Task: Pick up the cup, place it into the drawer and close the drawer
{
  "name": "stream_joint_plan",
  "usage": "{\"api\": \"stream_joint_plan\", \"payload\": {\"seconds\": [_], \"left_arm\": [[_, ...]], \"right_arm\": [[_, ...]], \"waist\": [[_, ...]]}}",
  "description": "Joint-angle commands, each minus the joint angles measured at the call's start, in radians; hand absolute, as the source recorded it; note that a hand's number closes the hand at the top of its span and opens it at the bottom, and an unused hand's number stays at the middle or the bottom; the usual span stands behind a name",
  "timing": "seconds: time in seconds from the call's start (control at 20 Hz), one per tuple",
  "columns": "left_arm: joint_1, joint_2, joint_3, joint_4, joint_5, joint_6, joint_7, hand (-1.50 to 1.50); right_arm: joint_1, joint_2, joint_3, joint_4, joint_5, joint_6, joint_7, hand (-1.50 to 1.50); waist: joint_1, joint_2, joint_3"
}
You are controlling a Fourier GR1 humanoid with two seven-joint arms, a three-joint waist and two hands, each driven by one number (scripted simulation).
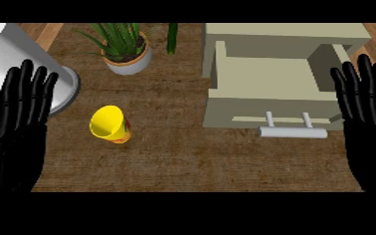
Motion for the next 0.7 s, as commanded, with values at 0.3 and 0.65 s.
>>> {"api": "stream_joint_plan", "payload": {"seconds": [0.3, 0.65], "left_arm": [[0.048, -0.034, 0.091, 0.078, 0.24, -0.05, 0.076, -1.5], [-0.026, 0.018, 0.195, 0.258, 0.338, -0.126, 0.01, -1.5]], "right_arm": [[0.04, -0.036, 0.061, 0.031, 0.026, 0.065, 0.075, -1.5], [-0.059, -0.033, 0.034, 0.114, 0.012, 0.078, 0.101, -1.5]], "waist": [[-0.005, 0.027, 0.022], [-0.017, 0.023, 0.024]]}}
